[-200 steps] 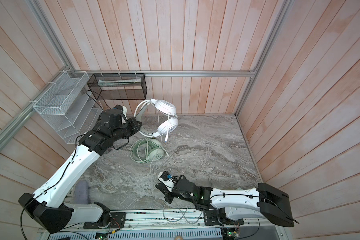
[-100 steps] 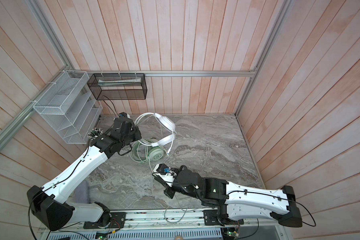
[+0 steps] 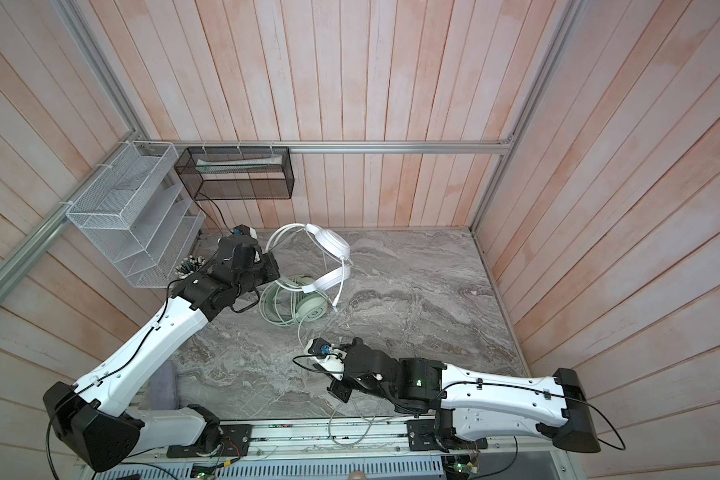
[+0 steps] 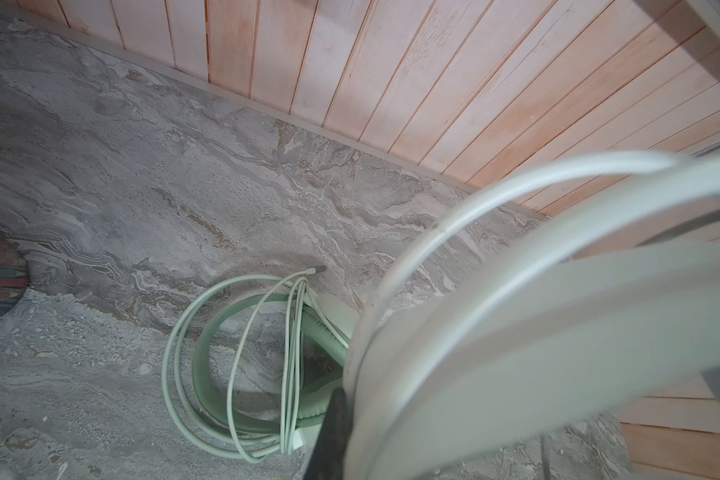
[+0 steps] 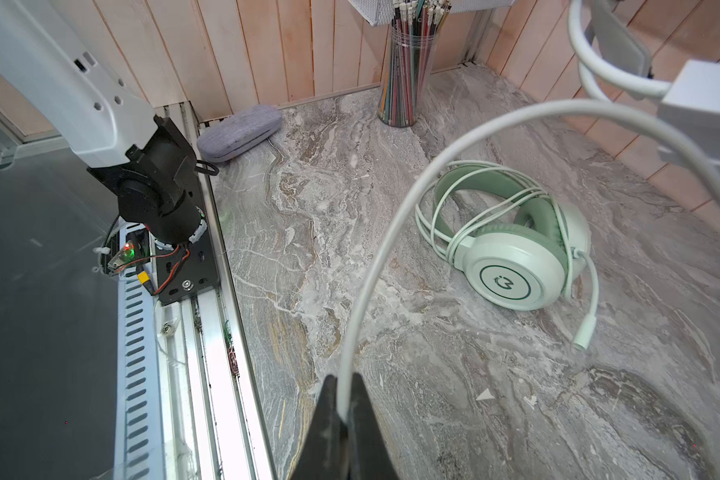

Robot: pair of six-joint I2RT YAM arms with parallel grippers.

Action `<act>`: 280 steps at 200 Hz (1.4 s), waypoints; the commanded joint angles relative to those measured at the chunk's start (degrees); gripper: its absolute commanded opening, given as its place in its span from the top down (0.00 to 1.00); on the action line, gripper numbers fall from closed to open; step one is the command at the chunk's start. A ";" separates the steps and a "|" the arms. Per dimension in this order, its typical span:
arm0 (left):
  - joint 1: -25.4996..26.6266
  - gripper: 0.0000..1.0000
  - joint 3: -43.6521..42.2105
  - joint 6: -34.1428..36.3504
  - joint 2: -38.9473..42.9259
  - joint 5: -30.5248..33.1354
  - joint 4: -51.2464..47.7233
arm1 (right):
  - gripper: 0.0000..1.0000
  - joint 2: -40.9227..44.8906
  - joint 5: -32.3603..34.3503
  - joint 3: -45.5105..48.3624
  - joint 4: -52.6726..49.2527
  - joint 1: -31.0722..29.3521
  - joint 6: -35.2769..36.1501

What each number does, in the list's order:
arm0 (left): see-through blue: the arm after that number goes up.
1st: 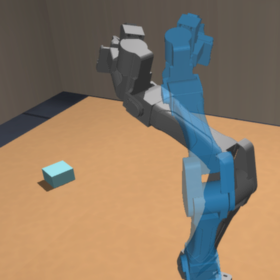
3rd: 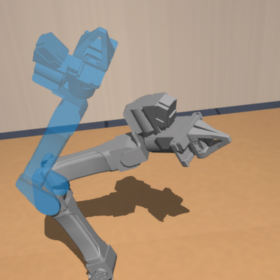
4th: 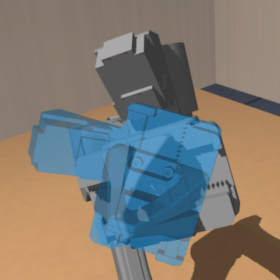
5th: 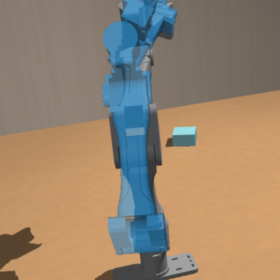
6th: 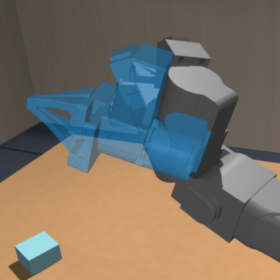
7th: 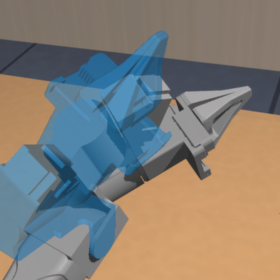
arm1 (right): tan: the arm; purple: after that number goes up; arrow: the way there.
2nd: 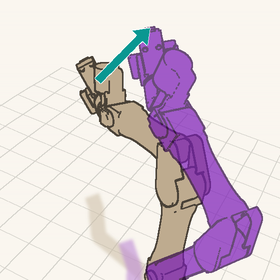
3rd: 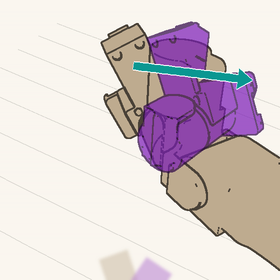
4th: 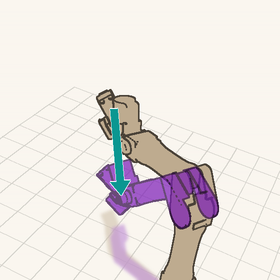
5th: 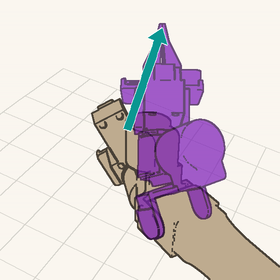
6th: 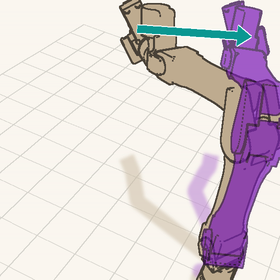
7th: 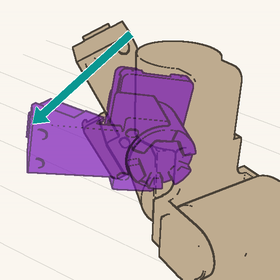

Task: Wrap the headphones

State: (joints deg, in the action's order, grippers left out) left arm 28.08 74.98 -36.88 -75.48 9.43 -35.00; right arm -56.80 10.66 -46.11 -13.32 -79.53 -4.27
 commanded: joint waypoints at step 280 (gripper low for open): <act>0.18 1.00 0.45 -3.11 -2.69 -1.35 4.72 | 1.00 3.90 1.22 -5.60 -4.74 -3.21 -0.14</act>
State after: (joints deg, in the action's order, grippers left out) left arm 28.10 74.98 -38.44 -78.32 7.94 -34.63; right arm -52.71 10.94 -48.31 -15.27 -82.37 -5.52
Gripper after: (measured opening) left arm 0.082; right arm 0.071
